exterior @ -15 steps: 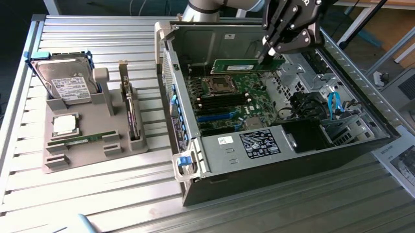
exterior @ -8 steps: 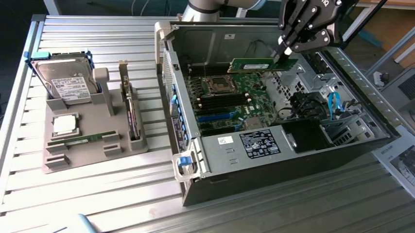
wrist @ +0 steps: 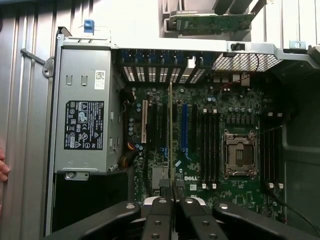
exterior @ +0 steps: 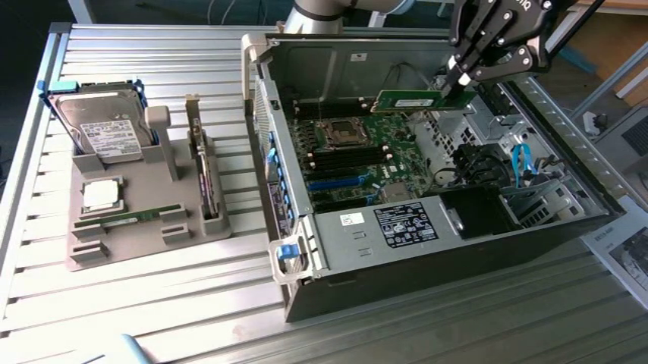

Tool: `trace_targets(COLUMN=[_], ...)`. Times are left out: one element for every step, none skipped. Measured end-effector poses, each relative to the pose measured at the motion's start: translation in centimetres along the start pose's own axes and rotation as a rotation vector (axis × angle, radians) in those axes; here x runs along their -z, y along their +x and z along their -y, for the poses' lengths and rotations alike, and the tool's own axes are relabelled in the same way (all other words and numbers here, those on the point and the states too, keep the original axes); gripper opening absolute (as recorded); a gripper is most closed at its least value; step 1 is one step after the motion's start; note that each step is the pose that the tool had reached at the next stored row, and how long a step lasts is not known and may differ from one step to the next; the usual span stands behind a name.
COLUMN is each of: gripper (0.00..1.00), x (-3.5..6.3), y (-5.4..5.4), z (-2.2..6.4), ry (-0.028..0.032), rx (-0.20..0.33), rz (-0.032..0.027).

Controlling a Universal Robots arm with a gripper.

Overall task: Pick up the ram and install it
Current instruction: 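Pick up the ram and move it above insertion slot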

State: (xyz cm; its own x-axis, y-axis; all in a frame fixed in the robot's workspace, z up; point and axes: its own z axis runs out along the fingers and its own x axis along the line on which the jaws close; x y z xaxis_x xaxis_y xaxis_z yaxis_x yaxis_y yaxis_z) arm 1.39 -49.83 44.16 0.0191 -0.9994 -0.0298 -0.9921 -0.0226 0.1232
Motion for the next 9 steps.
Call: trace_targets(gripper=[0.12,0.12,0.12,0.12,0.12,0.12,0.12,0.12,0.12], x=[0.00,0.00,0.00,0.00,0.00,0.00,0.00,0.00,0.00], y=[0.00,0.00,0.00,0.00,0.00,0.00,0.00,0.00,0.00], z=[0.00,0.00,0.00,0.00,0.00,0.00,0.00,0.00,0.01], ry=[0.0000,0.0000,0.0000,0.0000,0.0000,0.0000,0.0000,0.0000,0.0005], rx=[0.000,0.000,0.000,0.000,0.000,0.000,0.000,0.000,0.000], rz=[0.0001,0.0001,0.0000,0.0000,0.0001,0.0001,0.0001,0.0000,0.0000])
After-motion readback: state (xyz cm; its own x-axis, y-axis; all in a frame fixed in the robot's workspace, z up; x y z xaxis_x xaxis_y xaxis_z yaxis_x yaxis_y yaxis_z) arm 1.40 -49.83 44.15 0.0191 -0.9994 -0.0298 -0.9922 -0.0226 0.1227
